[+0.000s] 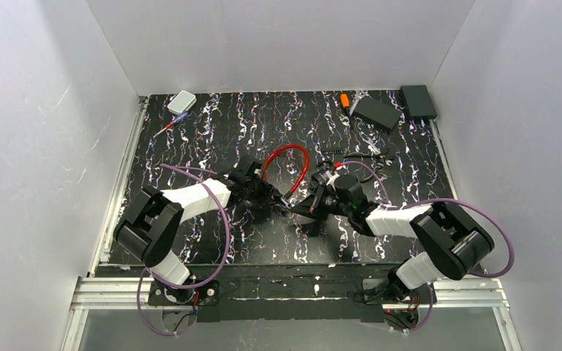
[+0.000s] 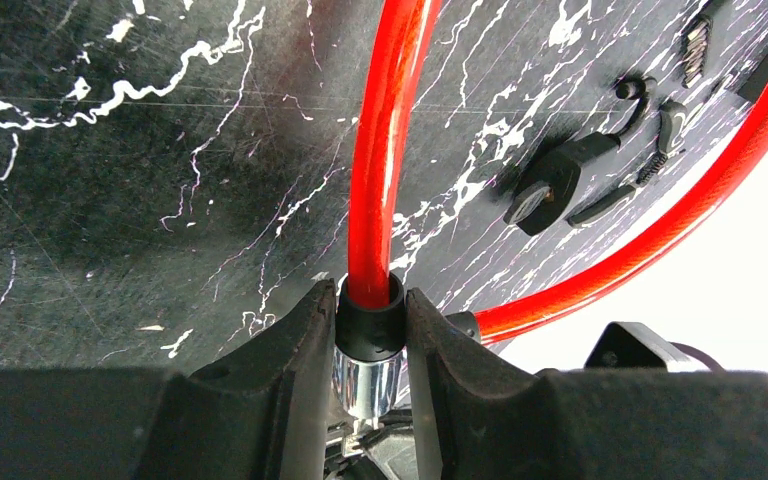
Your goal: Unlock with the key
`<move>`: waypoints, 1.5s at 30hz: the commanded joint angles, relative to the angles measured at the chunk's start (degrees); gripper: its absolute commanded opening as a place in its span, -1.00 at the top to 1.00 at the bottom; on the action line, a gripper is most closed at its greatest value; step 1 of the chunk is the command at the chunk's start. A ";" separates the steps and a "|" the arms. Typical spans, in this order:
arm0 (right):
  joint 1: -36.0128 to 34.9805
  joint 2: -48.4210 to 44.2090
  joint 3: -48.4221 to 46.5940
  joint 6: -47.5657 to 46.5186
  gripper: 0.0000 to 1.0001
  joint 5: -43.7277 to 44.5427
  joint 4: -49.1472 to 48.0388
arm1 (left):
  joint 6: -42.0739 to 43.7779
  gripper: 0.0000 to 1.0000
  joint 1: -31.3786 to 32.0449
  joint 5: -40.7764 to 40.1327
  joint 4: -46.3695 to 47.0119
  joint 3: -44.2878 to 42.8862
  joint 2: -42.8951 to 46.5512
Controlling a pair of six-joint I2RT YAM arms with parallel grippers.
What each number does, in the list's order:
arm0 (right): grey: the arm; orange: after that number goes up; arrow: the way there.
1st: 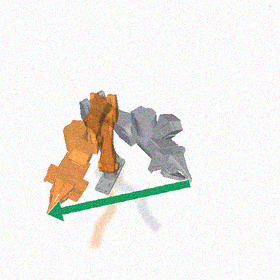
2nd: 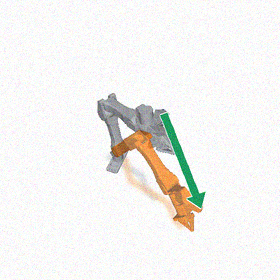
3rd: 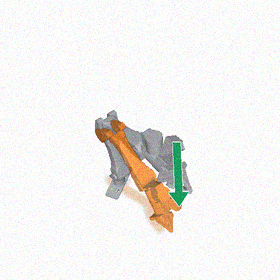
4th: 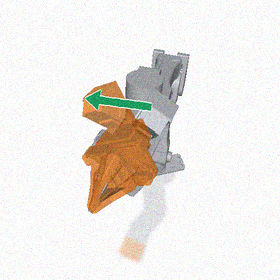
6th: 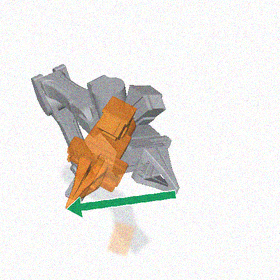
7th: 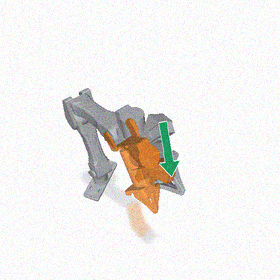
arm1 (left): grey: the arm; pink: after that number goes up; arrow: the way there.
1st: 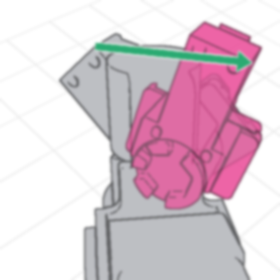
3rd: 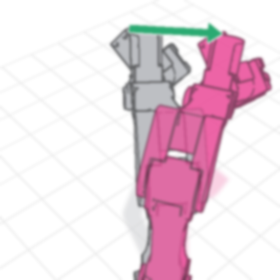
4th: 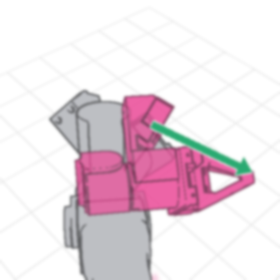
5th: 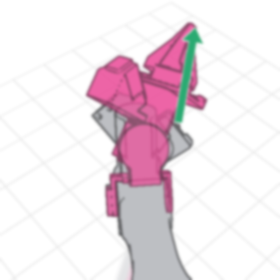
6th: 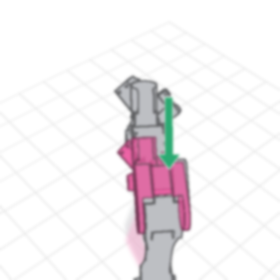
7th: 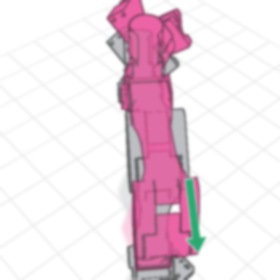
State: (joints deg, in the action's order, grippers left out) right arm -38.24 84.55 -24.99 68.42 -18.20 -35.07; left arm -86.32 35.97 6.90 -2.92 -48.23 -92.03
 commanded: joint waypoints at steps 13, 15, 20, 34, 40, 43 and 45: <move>-0.08 -4.84 -11.36 -18.60 0.97 8.49 14.20 | -2.00 1.00 2.43 12.18 2.57 -2.27 4.77; -0.08 -4.88 -11.31 -17.75 0.97 9.09 14.51 | -2.08 1.00 2.43 12.05 2.61 -2.01 5.01; 0.18 -5.71 -10.78 -14.12 0.97 11.22 16.25 | -2.58 1.00 2.45 12.00 4.67 -1.12 5.14; 1.50 -7.38 -9.68 -11.69 0.91 7.58 16.77 | -2.53 1.00 2.50 11.74 4.83 -0.07 6.81; 1.50 -12.54 -16.56 -27.47 -0.14 8.59 31.24 | -2.55 1.00 2.53 11.22 4.72 0.37 6.76; 1.50 -15.81 -20.03 -34.07 -0.36 8.92 38.00 | -2.62 1.00 2.51 11.38 4.98 -0.05 6.08; 1.42 -17.49 -21.80 -37.71 -0.44 7.96 41.07 | -2.54 1.00 2.52 11.23 4.92 -0.27 5.96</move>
State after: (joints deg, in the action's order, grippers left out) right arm -37.06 71.31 -41.43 42.26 -11.20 -1.69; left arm -88.97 37.93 14.92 0.36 -47.99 -88.51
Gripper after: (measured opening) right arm 0.690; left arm 0.267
